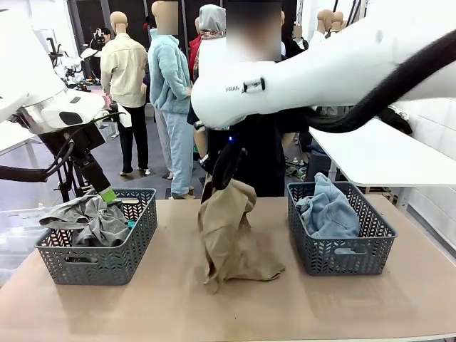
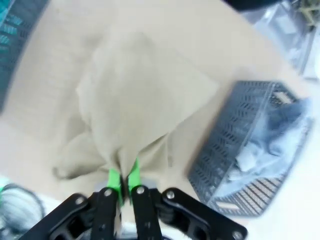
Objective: Sort the tops and bottoms.
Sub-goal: Lift clothes from the center of the table with your right hand.
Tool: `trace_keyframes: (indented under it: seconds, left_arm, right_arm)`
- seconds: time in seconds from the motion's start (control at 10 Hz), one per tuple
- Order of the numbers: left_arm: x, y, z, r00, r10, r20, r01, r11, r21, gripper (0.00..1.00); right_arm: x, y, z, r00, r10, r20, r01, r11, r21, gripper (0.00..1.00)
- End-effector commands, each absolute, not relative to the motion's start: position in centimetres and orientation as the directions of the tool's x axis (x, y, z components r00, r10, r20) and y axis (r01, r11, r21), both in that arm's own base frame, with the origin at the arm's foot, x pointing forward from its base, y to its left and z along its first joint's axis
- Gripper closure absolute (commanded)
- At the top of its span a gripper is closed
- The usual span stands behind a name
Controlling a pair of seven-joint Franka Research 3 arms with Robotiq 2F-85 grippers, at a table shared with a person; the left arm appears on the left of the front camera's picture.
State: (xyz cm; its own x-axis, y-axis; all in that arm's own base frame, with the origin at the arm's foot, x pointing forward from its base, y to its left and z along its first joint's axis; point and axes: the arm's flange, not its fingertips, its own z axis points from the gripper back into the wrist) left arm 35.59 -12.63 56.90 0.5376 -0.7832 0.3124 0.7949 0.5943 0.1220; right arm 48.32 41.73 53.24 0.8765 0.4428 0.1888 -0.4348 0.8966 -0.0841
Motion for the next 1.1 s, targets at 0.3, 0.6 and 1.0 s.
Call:
trace_keyframes:
  seconds: [0.3,0.6,1.0]
  left_arm:
    - [35.5,-12.4,56.9,0.525,-0.794,0.307,0.805,0.58,0.124,0.0]
    - [35.5,-12.4,56.9,0.525,-0.794,0.307,0.805,0.58,0.124,0.0]
    - [35.5,-12.4,56.9,0.525,-0.794,0.307,0.805,0.58,0.124,0.0]
  right_arm:
    - [43.6,42.0,56.7,0.834,0.394,0.386,-0.321,0.916,-0.241,1.0]
    - [44.9,41.7,57.5,0.852,0.425,0.306,-0.382,0.904,-0.192,1.0]
    - [44.9,41.7,57.5,0.852,0.425,0.306,-0.382,0.904,-0.192,1.0]
